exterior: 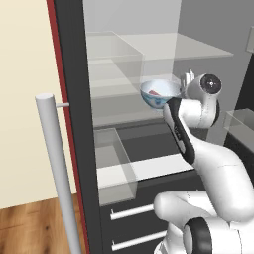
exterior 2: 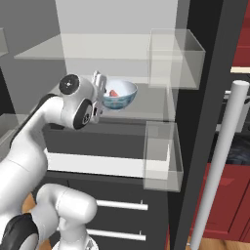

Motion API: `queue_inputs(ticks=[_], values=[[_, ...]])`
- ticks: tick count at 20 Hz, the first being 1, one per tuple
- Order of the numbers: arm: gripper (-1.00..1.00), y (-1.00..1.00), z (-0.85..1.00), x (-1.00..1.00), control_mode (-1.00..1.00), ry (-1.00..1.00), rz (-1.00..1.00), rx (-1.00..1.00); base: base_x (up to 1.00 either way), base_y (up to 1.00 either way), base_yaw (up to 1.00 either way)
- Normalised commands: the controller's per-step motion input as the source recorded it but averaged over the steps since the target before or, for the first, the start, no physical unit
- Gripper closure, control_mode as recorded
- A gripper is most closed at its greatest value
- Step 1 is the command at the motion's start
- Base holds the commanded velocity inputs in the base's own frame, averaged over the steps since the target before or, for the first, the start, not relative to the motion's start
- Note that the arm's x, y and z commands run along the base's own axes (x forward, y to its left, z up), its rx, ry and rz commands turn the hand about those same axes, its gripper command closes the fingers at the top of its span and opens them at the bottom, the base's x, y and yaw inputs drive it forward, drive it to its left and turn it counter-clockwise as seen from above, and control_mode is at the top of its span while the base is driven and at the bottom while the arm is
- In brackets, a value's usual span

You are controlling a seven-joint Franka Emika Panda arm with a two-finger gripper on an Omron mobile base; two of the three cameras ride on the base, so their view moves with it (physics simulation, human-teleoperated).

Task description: Place one of the steaks on the plate and the other in the bowl. Then place the bowl in the fridge.

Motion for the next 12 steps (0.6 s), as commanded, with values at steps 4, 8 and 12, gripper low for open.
queue_inputs(ticks=[4, 8, 12], values=[[-1.00, 0.00, 0.25, -0.50, -1.00, 0.00, 0.00, 0.10, 0.00, 0.00, 0.00], [-1.00, -0.03, 0.06, -0.17, -1.00, 0.10, 0.01, 0.11, 0.00, 0.00, 0.00], [-1.00, -0.03, 0.04, -0.05, -1.00, 0.19, 0.01, -0.07, 0.00, 0.00, 0.00]])
